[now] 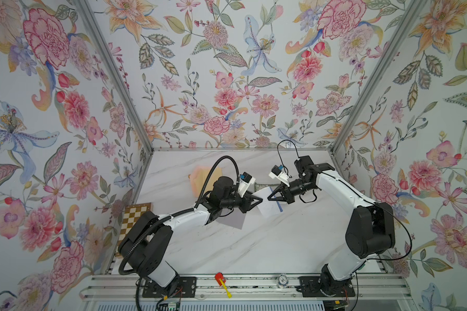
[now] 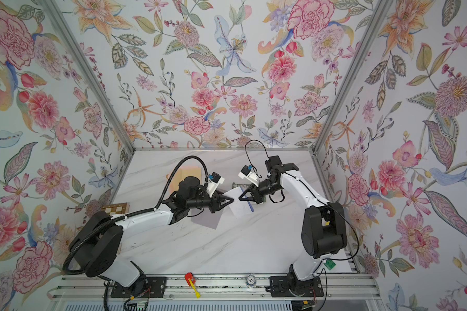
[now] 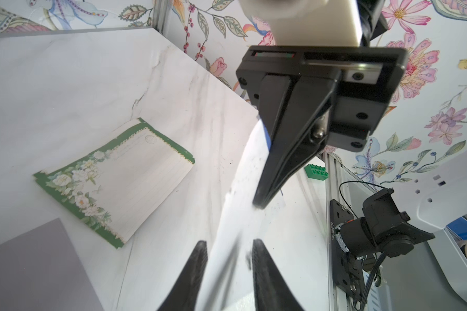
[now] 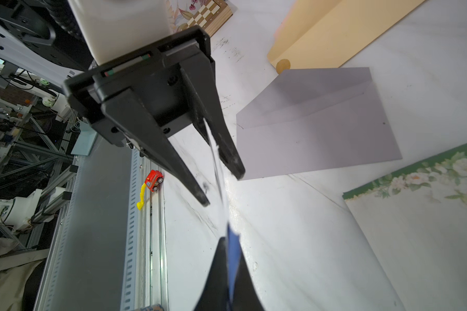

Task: Fold the letter paper in half and place it into the envelope
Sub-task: Pick up the letter paper from the center of the board, then pick up the envelope from the center of the board.

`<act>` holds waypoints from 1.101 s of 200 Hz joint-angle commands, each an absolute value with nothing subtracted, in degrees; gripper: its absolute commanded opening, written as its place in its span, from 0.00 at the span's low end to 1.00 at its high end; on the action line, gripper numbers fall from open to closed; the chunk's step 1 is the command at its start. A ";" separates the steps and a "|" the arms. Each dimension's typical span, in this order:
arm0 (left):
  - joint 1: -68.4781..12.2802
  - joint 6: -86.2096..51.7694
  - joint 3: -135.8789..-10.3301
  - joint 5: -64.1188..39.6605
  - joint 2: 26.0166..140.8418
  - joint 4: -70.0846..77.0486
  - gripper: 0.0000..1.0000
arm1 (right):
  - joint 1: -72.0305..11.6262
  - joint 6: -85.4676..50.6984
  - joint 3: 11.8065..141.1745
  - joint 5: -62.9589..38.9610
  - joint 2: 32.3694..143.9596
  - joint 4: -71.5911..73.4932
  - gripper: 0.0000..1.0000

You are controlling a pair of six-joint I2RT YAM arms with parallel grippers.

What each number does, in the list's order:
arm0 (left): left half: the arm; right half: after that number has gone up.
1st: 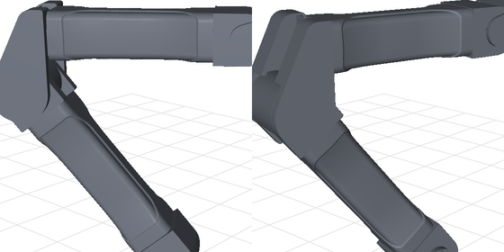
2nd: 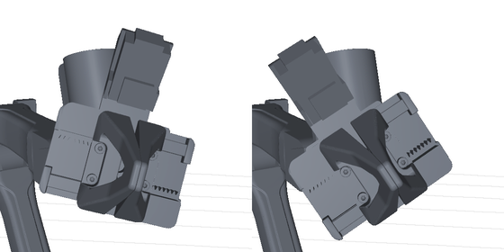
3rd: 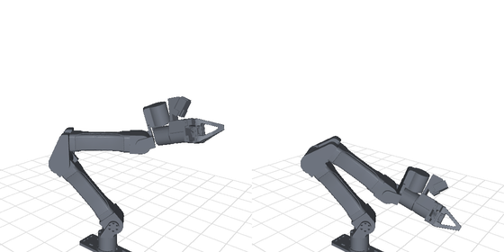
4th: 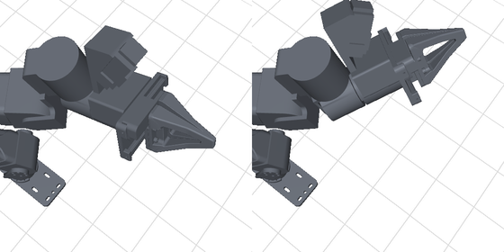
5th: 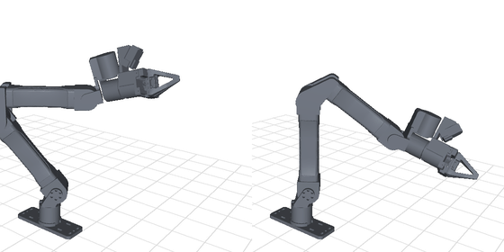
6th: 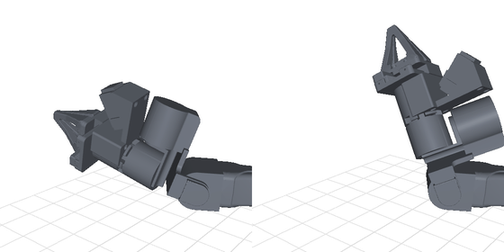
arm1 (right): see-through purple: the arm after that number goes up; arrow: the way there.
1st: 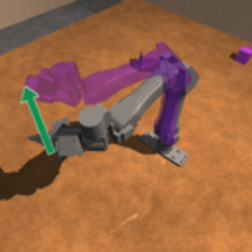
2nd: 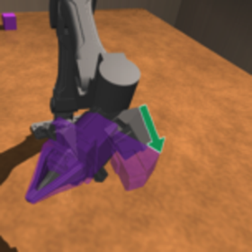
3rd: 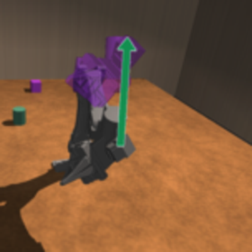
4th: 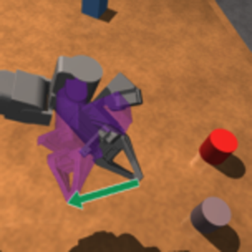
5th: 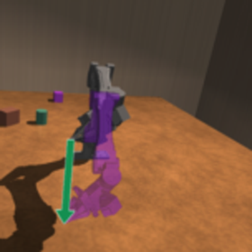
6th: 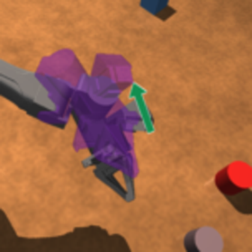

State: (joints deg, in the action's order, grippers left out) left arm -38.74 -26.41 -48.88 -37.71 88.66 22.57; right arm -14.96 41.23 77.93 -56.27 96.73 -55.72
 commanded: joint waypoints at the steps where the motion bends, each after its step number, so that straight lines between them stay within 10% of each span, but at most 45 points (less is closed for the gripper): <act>1: -36.53 -28.37 -44.90 -30.39 82.73 22.33 0.35 | -15.81 40.58 79.00 -54.13 95.36 -56.54 0.00; 107: -20.89 -36.63 -21.55 -10.24 64.34 17.10 0.42 | -18.27 30.06 72.69 -49.94 89.06 -42.83 0.00; 220: -19.75 -36.52 -21.36 -21.67 85.37 40.02 0.47 | -18.20 17.67 61.13 -55.25 83.61 -21.45 0.00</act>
State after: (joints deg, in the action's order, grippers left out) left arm -20.14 -35.68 -20.27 -18.55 82.30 33.32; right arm -18.31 19.09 61.91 -52.77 84.53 -23.73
